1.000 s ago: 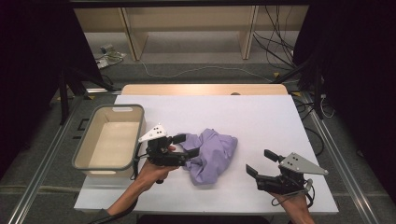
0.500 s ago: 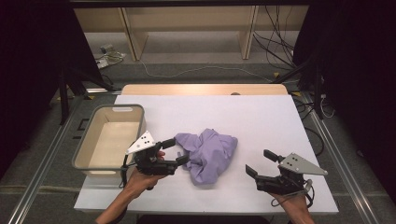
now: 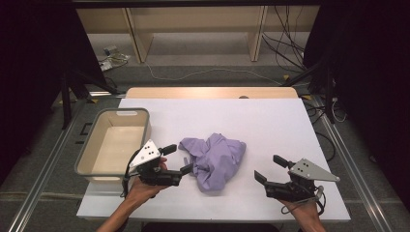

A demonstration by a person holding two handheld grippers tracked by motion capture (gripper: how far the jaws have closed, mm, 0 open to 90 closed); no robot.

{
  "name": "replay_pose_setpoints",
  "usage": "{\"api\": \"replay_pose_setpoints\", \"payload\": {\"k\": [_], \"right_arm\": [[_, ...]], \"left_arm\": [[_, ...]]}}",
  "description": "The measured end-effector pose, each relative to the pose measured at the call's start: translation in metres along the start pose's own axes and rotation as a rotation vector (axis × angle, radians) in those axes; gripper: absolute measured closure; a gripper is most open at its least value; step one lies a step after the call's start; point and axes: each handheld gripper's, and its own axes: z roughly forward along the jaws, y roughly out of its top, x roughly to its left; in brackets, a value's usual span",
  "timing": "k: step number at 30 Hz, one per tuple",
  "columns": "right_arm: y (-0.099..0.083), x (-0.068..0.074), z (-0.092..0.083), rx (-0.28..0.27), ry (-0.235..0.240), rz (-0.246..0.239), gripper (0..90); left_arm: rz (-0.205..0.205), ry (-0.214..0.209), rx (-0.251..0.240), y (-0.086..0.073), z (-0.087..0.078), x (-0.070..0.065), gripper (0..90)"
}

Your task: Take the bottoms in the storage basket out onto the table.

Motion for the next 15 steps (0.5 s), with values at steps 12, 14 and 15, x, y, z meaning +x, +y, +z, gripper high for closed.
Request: {"api": "replay_pose_setpoints", "payload": {"k": [12,14,15], "right_arm": [[-0.0001,-0.0006,-0.0006,-0.005,-0.002,0.010,16.9],[-0.0001,-0.0007,-0.0006,-0.007,-0.003,0.009,16.9],[-0.0001,-0.0007,-0.0007,-0.008,-0.004,0.009,16.9]], "left_arm": [[-0.065,0.001,-0.008,-0.0060,-0.0085,0.0068,9.9],[-0.062,0.001,-0.008,-0.0060,-0.0083,0.0067,9.9],[-0.064,0.000,-0.008,-0.0061,-0.0084,0.0070,9.9]]}}
